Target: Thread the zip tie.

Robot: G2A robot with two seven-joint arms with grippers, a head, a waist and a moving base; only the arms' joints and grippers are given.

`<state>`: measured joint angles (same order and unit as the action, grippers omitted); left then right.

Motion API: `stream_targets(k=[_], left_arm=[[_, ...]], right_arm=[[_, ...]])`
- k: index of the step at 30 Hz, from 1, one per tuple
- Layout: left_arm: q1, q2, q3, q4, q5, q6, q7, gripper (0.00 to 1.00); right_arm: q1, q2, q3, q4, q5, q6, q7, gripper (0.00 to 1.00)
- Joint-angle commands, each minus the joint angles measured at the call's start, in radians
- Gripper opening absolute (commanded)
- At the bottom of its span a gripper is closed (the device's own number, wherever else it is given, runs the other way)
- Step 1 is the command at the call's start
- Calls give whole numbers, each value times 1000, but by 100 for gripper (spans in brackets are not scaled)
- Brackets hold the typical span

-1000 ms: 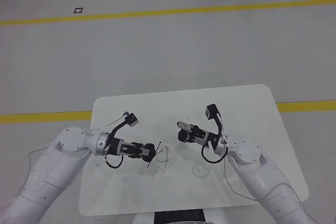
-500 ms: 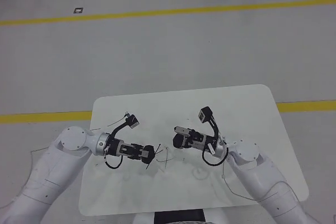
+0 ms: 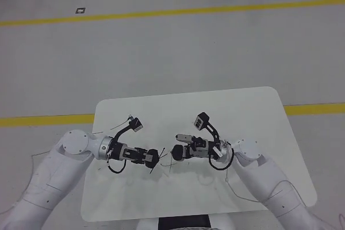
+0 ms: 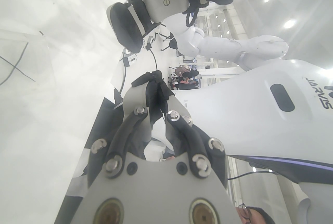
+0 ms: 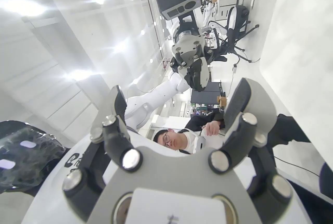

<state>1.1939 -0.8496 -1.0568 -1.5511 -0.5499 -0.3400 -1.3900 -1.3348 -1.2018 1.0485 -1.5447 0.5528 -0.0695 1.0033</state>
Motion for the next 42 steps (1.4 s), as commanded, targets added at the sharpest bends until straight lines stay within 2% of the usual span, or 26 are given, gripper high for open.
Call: stream_targets(k=[1,7,21,22,23,25,27,34,37,42], left_arm=[[0,0,0,0,0,0,0,0],[0,0,0,0,0,0,0,0],[0,0,0,0,0,0,0,0],[0,0,0,0,0,0,0,0],[0,0,0,0,0,0,0,0],[0,0,0,0,0,0,0,0],[0,0,0,0,0,0,0,0],[0,0,0,0,0,0,0,0],[0,0,0,0,0,0,0,0],[0,0,0,0,0,0,0,0]], right_arm=[[6,-3,-10,-6,-4,3,-23,100],[30,-12,-36,18,10,-13,-60,100],[20,-12,-45,19,0,0,-77,100],[20,-11,-44,22,2,-1,-75,88],[20,-11,-44,24,3,-2,-75,49],[21,-11,-43,27,5,-4,-73,41],[23,-11,-44,28,8,-6,-72,26],[33,-14,-55,34,10,-8,-66,6],[36,-15,-60,41,11,-9,-62,2],[40,-16,-66,50,11,-11,-60,2]])
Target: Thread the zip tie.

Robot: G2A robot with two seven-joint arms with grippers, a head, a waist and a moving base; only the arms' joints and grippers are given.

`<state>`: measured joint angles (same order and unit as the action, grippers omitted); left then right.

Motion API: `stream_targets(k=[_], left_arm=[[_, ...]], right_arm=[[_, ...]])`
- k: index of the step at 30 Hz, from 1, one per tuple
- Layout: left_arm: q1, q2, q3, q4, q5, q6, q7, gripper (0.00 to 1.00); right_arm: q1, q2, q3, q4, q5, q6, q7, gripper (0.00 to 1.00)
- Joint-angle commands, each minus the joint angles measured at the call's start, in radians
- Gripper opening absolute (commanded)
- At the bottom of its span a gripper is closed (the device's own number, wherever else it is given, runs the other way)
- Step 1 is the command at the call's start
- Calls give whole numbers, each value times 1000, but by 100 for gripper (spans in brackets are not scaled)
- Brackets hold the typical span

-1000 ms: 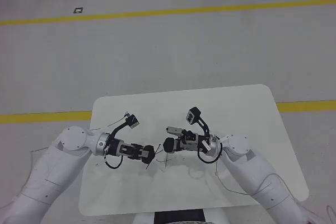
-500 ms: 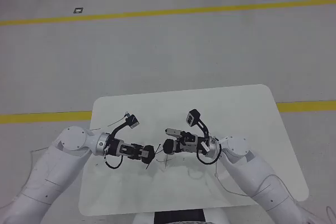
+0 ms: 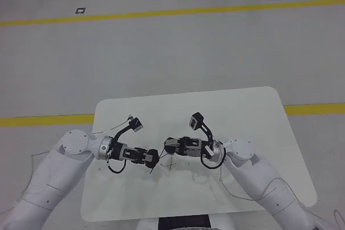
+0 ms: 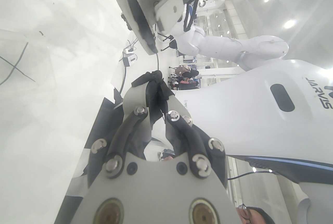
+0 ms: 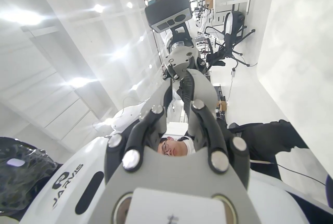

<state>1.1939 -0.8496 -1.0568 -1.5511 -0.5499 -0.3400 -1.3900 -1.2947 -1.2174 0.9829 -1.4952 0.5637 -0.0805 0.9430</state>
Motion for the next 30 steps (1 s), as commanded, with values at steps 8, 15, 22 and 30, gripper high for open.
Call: stream_targets(k=[8,15,22,30], left_arm=[[0,0,0,0,0,0,0,0],[0,0,0,0,0,0,0,0],[0,0,0,0,0,0,0,0],[0,0,0,0,0,0,0,0]], right_arm=[[2,0,-6,7,-4,4,6,2],[0,1,-7,4,-3,-1,7,16],[-1,1,-9,3,-4,-2,12,13],[-1,2,-15,-4,-9,-1,18,12]])
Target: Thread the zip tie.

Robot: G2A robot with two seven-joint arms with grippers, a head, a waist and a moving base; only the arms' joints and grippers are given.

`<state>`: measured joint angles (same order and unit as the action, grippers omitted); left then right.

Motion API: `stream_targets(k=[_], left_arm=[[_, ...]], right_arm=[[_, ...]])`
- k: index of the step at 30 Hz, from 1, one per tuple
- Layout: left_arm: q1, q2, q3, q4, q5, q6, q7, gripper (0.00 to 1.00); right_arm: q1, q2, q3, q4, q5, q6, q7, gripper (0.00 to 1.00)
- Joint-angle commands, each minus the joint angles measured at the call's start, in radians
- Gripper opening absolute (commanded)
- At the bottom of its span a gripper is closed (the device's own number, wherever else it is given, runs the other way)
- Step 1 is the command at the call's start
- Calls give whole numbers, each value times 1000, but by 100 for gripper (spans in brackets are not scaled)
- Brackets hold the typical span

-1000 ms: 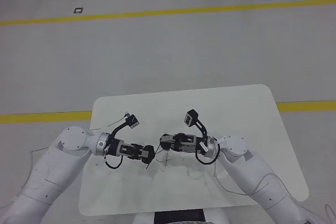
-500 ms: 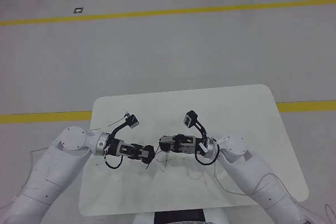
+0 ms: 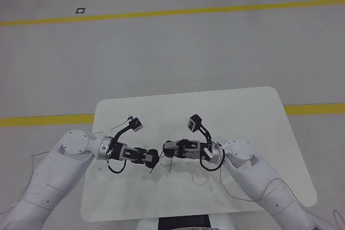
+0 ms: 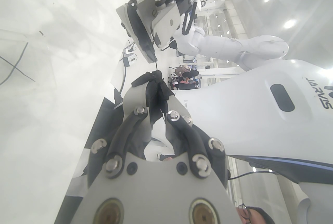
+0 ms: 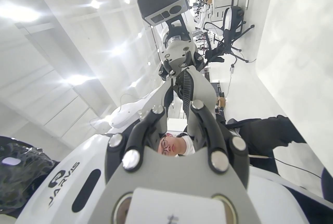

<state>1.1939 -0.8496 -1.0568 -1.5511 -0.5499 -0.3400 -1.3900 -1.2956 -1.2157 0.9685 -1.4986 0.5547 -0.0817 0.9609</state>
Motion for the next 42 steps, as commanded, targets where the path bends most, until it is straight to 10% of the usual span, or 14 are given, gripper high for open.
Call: stream_targets(k=[1,20,22,23,42], left_arm=[[0,0,0,0,0,0,0,0],[0,0,0,0,0,0,0,0],[0,0,0,0,0,0,0,49],[0,0,0,0,0,0,0,100],[56,-1,-40,-57,16,0,144,100]], right_arm=[[1,0,-2,0,-1,1,1,12],[2,1,-8,2,-7,-3,2,0],[1,2,-7,1,-8,-4,2,0],[0,2,-6,1,-8,-5,1,0],[-73,11,69,-37,28,-69,-152,0]])
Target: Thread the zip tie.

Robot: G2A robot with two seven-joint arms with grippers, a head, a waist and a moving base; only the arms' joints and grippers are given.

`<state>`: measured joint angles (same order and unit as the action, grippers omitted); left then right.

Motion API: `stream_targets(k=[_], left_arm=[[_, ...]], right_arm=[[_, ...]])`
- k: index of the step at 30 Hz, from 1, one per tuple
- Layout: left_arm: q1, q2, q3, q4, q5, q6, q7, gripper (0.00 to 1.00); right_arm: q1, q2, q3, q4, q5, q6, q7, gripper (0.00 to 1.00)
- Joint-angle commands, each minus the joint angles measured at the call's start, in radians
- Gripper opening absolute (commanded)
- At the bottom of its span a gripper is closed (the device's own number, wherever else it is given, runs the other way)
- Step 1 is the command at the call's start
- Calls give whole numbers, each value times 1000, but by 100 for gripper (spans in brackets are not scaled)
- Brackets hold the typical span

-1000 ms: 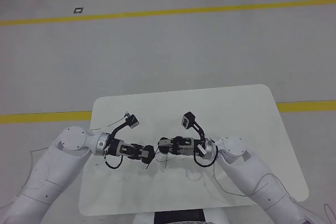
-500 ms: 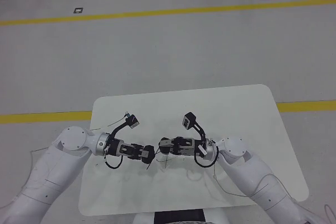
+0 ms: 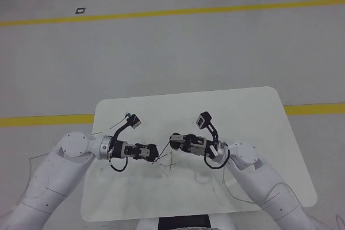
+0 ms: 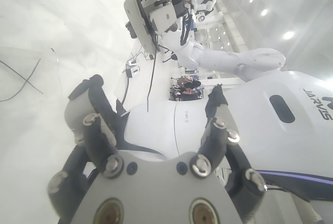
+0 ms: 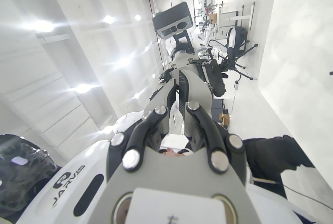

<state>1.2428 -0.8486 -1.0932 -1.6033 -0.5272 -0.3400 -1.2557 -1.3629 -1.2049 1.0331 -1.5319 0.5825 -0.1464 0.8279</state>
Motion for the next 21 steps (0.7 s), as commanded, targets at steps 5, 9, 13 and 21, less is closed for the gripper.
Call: stream_targets(k=[5,9,13,21], left_arm=[[38,-15,-18,-13,-28,0,62,100],[38,-15,-18,-13,-28,0,62,100],[38,-15,-18,-13,-28,0,62,100],[58,-27,-16,-25,-36,0,176,100]], right_arm=[[-41,-1,25,-27,13,-27,-121,0],[-41,-1,25,-27,13,-27,-121,0],[-41,-1,25,-27,13,-27,-121,0],[-64,-10,23,-38,32,-61,-218,0]])
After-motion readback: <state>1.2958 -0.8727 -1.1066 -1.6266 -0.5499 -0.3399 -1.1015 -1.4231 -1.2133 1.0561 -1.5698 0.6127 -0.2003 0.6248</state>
